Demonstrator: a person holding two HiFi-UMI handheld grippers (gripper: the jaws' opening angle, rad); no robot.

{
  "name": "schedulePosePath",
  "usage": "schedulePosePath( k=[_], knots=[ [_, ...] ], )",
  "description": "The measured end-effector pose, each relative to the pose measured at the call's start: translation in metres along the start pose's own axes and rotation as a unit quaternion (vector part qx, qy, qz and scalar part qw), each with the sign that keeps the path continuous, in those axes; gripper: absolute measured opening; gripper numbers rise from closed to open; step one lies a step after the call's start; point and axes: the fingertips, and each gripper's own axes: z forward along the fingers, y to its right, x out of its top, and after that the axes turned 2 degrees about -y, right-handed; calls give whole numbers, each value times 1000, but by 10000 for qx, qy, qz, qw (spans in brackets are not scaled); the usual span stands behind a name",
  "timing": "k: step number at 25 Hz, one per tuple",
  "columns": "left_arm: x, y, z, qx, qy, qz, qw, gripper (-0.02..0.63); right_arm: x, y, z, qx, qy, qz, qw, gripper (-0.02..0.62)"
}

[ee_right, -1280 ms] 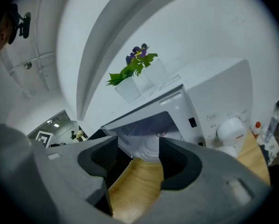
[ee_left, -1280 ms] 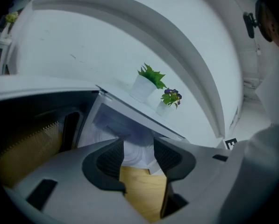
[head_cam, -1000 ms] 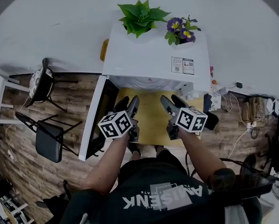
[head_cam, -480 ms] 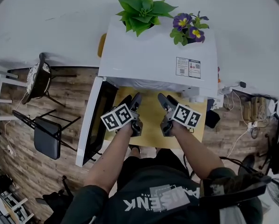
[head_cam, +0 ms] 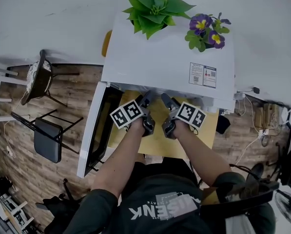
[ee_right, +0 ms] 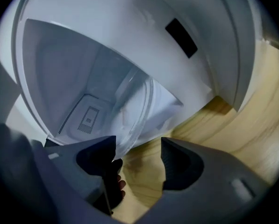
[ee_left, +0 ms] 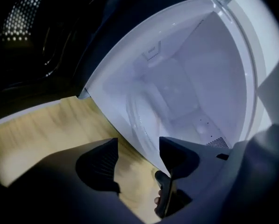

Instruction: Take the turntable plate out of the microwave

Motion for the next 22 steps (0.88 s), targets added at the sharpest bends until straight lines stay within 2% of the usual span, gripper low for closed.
schedulePosePath(
  k=[8, 11, 13, 15, 18, 22],
  knots=[
    [-1, -4, 15, -20, -78, -264, 9996, 261, 2, 5, 20, -34, 20, 611, 9981, 285],
    [-1, 0, 17, -197, -101, -399, 9990, 254, 1, 6, 23, -3, -17, 817, 9967, 284],
    [-2, 7, 15, -413, -142, -460, 9980, 151, 0, 4, 23, 67, -56, 707, 9975, 270],
    [-4, 11, 13, -480, -194, -406, 9978, 117, -2, 4, 21, 108, -98, 572, 9983, 267],
    [-12, 12, 9, -502, -292, -451, 9973, 100, -8, 7, 15, 154, -111, 642, 9978, 264],
    [-19, 10, -2, -656, -317, -585, 9956, 89, -17, 5, 9, 129, -142, 355, 9992, 264]
  ],
)
